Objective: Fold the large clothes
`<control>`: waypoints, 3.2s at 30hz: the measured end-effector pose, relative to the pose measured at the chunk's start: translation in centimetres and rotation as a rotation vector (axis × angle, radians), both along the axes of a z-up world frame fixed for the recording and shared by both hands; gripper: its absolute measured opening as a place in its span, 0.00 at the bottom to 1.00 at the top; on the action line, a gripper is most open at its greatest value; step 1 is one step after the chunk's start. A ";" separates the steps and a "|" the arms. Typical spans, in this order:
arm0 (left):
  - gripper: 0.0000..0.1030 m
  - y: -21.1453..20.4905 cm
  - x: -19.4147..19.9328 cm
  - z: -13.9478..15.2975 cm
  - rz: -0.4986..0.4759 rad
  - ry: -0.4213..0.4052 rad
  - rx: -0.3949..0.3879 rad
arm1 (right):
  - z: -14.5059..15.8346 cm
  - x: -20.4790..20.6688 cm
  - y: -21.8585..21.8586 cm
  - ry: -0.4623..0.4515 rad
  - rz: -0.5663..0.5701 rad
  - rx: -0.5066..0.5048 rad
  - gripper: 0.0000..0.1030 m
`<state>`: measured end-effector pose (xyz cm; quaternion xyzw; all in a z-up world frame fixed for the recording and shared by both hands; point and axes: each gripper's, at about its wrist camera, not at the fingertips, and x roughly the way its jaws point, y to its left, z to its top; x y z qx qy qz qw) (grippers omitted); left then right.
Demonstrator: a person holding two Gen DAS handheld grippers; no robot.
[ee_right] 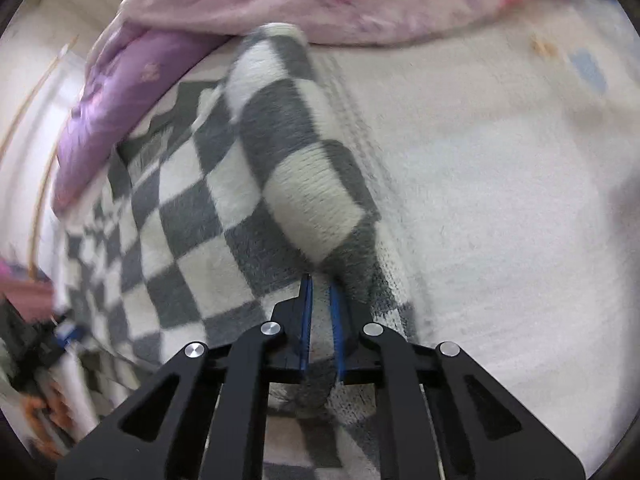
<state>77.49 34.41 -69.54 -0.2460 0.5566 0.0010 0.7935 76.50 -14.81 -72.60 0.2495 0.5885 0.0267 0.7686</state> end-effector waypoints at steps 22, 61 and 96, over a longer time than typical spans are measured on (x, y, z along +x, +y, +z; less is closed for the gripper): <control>0.75 5.0 15.0 -2.5 0.084 0.090 0.131 | 0.7 15.6 -0.9 -0.003 -0.060 -0.033 0.69; 0.72 7.3 -23.0 3.6 0.279 0.061 0.000 | 8.0 -20.6 -2.1 -0.004 -0.173 0.044 0.61; 0.19 5.8 -26.6 5.6 0.330 0.069 0.054 | 9.5 -24.0 -3.2 0.001 -0.220 0.148 0.14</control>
